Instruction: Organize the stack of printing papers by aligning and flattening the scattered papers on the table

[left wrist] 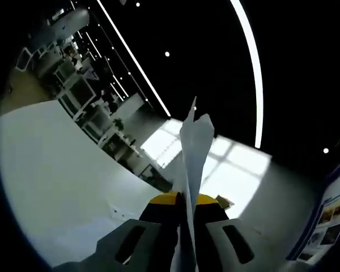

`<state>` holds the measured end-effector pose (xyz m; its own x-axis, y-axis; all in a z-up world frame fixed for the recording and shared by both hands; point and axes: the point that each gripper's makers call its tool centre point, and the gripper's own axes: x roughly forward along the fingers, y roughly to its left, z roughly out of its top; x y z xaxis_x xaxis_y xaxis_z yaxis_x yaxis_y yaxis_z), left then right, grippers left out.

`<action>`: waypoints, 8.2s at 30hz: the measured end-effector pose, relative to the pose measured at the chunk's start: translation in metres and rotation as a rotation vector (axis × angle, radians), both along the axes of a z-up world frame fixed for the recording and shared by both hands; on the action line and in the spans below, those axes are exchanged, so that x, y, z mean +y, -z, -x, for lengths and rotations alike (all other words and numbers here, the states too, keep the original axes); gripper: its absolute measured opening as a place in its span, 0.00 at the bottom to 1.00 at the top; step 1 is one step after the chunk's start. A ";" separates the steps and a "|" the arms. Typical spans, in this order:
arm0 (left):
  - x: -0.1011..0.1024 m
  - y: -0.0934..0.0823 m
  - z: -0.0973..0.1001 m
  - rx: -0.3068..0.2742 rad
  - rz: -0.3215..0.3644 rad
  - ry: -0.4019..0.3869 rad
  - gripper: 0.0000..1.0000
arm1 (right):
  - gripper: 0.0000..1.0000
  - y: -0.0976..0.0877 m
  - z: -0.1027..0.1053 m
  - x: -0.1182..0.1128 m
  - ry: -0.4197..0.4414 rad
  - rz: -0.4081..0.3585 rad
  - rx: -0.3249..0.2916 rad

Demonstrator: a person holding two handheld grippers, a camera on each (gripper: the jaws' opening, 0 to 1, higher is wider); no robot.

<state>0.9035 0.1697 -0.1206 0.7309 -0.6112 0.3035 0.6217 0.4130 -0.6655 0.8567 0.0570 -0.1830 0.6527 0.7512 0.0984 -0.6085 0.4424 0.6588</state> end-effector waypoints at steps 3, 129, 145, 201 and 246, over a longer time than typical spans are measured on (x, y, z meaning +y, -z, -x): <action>0.000 0.000 0.000 0.000 0.000 0.000 0.08 | 0.00 0.001 0.000 0.002 -0.002 -0.007 0.006; -0.035 -0.031 0.031 -0.095 -0.018 0.088 0.06 | 0.70 0.048 -0.065 -0.078 0.306 0.342 -0.094; -0.029 -0.023 0.022 -0.069 -0.025 0.063 0.06 | 0.70 0.042 -0.069 -0.106 0.355 0.335 -0.090; -0.018 -0.012 0.014 -0.037 -0.015 0.028 0.06 | 0.75 0.022 -0.066 -0.233 0.551 0.512 -0.113; -0.005 -0.008 0.012 -0.025 -0.024 0.001 0.06 | 0.74 0.040 -0.062 -0.308 0.684 0.621 -0.031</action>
